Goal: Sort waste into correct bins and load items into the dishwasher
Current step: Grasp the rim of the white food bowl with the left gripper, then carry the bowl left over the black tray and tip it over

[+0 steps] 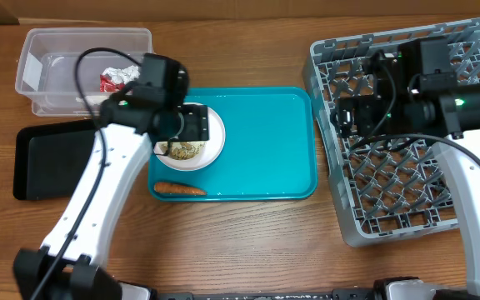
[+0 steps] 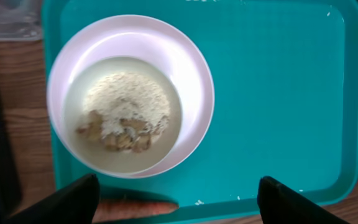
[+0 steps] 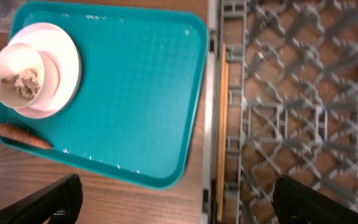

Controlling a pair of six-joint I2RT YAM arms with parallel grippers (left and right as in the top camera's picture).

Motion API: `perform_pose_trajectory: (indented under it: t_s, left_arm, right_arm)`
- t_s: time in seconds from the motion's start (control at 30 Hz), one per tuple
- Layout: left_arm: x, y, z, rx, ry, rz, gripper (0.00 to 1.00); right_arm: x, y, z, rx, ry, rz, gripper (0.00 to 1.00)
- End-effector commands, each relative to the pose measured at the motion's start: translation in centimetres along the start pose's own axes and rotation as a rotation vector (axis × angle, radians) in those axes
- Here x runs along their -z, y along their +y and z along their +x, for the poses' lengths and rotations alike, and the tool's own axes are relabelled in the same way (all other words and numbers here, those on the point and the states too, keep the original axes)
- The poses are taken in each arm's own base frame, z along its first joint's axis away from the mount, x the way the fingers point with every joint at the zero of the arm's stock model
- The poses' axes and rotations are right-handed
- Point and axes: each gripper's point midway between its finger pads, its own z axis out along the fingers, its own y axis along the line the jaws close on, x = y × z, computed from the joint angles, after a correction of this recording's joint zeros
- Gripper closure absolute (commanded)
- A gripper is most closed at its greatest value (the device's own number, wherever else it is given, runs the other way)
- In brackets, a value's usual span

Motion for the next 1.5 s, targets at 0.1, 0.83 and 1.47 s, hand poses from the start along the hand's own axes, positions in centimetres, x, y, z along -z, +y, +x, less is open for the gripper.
perform_pose_trajectory:
  t_s: [0.1,0.83,1.47]
  left_arm:
    - [-6.0,-2.0,1.3,-0.032,0.110,-0.010,0.19]
    - [-15.4,-1.0,4.3,0.030,0.275,-0.071,0.75]
    - [-9.2,0.9,1.6,0.064,0.300,-0.236,0.96]
  right_arm:
    - [1.2,-2.3,-0.1,-0.094,-0.018,-0.008,0.00]
    - [1.4,-2.9,0.0,-0.116,-0.016,-0.005,0.00]
    - [1.4,-3.0,0.0,-0.115,-0.018,-0.001,0.00]
